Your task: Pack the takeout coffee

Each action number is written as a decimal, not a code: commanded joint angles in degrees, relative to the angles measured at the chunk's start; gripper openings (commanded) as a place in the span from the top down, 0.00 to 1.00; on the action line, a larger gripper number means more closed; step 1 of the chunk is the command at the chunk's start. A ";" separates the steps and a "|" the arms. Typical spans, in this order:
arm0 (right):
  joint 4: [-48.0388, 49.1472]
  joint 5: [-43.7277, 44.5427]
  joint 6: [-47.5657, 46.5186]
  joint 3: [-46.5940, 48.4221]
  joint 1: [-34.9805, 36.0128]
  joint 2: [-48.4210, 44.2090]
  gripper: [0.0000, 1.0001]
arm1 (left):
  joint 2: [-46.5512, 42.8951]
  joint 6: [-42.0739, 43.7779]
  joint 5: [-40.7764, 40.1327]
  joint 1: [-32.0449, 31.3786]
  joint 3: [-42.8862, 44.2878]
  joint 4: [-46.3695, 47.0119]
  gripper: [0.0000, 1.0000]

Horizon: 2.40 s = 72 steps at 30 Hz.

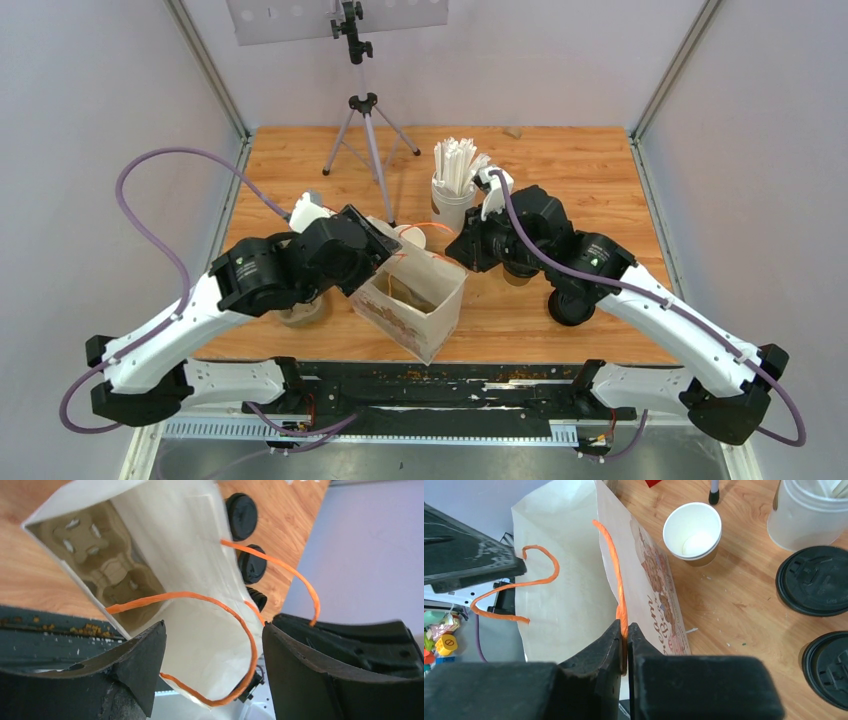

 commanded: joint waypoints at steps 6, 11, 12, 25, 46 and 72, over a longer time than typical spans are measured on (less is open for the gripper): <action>-4.39 1.18 2.31 7.87 0.02 2.36 0.55 | -9.54 30.05 -7.42 -0.25 0.82 7.85 0.23; -12.39 1.37 8.96 11.78 0.02 3.13 0.31 | -11.87 41.67 -13.55 -0.20 2.64 2.66 0.17; -13.86 1.54 10.54 12.02 0.06 2.85 0.28 | -11.92 44.25 -14.56 -0.13 3.44 2.24 0.17; -19.41 2.27 22.26 7.17 0.06 -6.20 0.19 | 1.97 65.50 -4.34 11.03 13.84 -3.43 0.04; -25.37 10.60 15.42 6.98 -0.03 -16.90 0.20 | 12.48 83.64 14.44 24.35 10.21 -0.45 0.23; -31.54 21.96 2.69 15.44 -0.05 -10.11 0.13 | 4.81 69.03 35.88 27.99 1.17 5.61 1.00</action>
